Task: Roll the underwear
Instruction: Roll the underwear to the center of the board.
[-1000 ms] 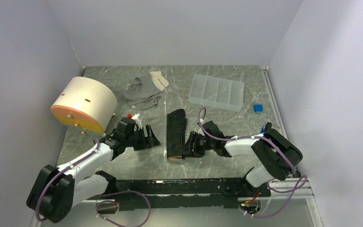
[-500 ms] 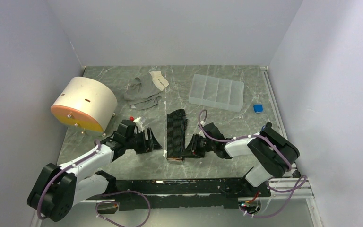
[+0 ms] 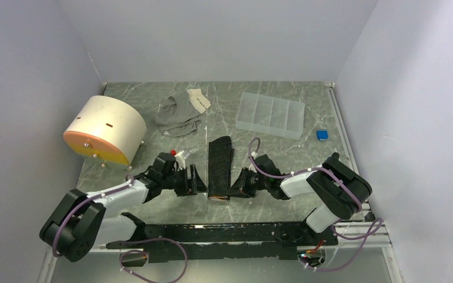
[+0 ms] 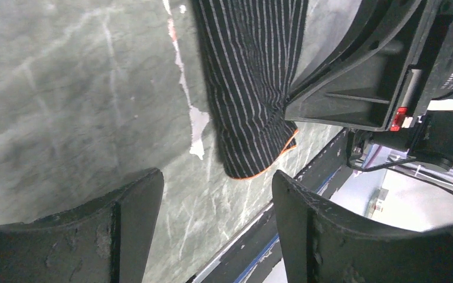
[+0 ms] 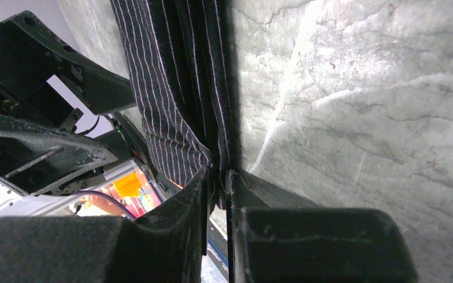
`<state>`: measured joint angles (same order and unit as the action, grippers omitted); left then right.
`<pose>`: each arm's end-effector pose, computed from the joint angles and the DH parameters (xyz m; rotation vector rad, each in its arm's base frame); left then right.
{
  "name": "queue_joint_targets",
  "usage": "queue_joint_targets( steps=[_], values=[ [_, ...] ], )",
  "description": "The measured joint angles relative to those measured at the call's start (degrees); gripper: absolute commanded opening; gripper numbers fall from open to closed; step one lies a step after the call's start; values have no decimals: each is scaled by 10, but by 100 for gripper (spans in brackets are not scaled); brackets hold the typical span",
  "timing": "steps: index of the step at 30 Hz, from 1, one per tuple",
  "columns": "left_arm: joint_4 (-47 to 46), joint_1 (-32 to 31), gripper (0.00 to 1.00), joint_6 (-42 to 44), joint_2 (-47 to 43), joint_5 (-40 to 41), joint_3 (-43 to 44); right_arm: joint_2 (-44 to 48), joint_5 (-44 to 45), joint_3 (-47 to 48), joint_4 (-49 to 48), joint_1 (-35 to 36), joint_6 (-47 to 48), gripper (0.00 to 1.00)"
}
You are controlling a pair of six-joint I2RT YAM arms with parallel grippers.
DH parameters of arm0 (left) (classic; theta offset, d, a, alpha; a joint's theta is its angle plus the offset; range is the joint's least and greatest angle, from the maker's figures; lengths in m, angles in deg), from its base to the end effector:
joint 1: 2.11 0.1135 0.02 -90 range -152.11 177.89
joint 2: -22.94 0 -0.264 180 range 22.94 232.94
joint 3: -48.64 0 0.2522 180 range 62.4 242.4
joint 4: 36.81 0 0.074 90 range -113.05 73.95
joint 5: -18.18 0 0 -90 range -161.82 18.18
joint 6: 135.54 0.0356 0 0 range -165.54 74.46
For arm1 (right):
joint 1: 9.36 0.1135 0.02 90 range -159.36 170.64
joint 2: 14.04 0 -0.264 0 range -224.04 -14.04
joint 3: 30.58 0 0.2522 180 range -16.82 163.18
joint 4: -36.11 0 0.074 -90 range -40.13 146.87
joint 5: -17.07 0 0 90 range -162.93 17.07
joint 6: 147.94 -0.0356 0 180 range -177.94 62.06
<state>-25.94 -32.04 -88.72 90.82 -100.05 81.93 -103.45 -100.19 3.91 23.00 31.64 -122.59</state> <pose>0.1668 -0.1154 0.1398 -0.0335 2.5763 -1.1428 0.1712 0.1704 0.1007 0.2639 2.6747 1.3436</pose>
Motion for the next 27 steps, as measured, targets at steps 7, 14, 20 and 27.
queue_joint_targets(
  steps=[7,14,20,27],
  values=[
    [-77,-47,69,-45,29,6,-16,-1,1,-4,-8,0,-5,7],
    [-170,-57,66,-113,33,24,-60,-3,1,-7,-16,0,-10,7],
    [-229,-58,62,-153,51,31,-80,-9,-2,-7,-24,0,-14,6],
    [-272,-65,55,-174,86,33,-82,-14,-5,-9,-35,0,-19,6]
  ],
)
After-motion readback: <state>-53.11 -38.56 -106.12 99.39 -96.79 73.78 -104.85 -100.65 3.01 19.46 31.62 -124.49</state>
